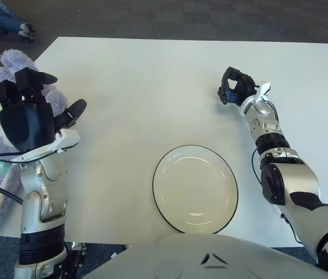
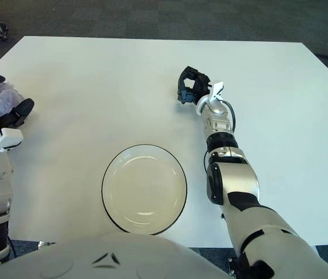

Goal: Put the doll into the plate.

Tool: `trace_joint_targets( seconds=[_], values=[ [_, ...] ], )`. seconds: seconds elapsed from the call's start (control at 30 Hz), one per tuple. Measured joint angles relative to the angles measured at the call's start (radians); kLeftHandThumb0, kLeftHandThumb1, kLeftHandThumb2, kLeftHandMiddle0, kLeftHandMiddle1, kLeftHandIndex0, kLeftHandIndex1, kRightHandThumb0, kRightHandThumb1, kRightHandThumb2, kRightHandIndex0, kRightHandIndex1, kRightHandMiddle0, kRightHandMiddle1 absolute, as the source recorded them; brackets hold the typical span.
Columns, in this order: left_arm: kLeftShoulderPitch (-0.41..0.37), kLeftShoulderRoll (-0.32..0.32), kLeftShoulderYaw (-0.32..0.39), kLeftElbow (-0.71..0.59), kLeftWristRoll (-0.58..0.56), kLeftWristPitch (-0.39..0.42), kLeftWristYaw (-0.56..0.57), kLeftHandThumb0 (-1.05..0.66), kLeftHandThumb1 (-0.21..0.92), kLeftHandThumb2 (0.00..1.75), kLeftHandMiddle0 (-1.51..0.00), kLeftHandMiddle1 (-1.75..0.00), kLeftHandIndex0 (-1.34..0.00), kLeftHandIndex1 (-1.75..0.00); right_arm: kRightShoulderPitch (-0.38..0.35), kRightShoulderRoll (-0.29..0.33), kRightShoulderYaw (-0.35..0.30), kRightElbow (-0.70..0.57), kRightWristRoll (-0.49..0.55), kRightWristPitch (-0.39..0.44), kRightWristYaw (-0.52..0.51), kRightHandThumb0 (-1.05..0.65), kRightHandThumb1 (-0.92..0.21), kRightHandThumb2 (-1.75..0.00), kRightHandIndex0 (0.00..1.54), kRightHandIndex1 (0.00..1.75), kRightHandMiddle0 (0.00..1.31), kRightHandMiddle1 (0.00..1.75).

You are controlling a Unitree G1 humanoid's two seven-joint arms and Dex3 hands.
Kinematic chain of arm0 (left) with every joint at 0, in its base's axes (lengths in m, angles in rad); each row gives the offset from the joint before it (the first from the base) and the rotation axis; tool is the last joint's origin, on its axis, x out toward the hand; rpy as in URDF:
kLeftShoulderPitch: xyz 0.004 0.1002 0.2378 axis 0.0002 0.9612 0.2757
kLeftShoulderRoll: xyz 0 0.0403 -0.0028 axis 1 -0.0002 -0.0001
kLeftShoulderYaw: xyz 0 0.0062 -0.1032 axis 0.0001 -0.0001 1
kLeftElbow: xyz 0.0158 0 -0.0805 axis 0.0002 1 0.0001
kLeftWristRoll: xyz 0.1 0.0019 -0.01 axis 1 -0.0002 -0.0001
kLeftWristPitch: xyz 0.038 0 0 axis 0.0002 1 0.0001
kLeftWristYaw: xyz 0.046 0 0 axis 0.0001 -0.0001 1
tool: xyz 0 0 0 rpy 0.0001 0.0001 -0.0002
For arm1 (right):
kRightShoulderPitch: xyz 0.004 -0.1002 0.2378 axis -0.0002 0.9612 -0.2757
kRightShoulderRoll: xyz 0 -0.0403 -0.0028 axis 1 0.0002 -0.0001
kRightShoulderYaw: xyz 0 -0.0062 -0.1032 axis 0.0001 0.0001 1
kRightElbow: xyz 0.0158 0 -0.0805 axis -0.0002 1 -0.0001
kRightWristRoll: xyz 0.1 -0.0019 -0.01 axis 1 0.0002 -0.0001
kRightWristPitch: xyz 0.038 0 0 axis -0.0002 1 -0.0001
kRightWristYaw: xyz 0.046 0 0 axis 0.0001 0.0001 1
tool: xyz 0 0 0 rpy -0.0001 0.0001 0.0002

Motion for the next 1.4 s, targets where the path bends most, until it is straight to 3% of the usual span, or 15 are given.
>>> trace_joint_targets(
  seconds=[0.43, 0.8, 0.97, 1.3, 1.4],
  values=[
    [0.053, -0.054, -0.071, -0.076, 0.013, 0.002, -0.012, -0.77, 0.88, 0.52, 0.0, -1.75, 0.0, -1.48, -0.051, -0.007, -0.001, 0.047, -0.008, -0.004, 0.035, -0.49, -0.29, -1.35, 1.33, 1.75, 0.63, 1.75],
    [0.099, -0.076, -0.075, -0.161, 0.007, -0.007, -0.034, -0.77, 0.84, 0.52, 0.0, -1.71, 0.0, -1.5, -0.069, -0.006, -0.001, 0.089, -0.014, -0.011, 0.051, -0.5, -0.28, -1.37, 1.33, 1.75, 0.65, 1.75],
    [0.154, -0.094, -0.073, -0.251, 0.111, 0.025, -0.073, -0.86, 0.91, 0.48, 0.0, -1.24, 0.0, -1.27, -0.079, -0.003, -0.001, 0.104, -0.015, -0.017, 0.058, -0.5, -0.27, -1.37, 1.33, 1.75, 0.65, 1.75],
    [0.198, -0.186, -0.072, -0.383, 0.409, 0.195, -0.346, -0.9, 0.91, 0.35, 0.0, -0.78, 0.0, -0.89, -0.094, 0.006, -0.002, 0.122, -0.015, -0.018, 0.06, -0.5, -0.26, -1.38, 1.33, 1.75, 0.66, 1.75],
    [0.192, -0.211, -0.067, -0.387, 0.509, 0.241, -0.442, -0.91, 0.9, 0.32, 0.0, -0.71, 0.0, -0.84, -0.101, 0.012, -0.002, 0.126, -0.015, -0.018, 0.061, -0.5, -0.26, -1.38, 1.33, 1.75, 0.66, 1.75]
  ],
)
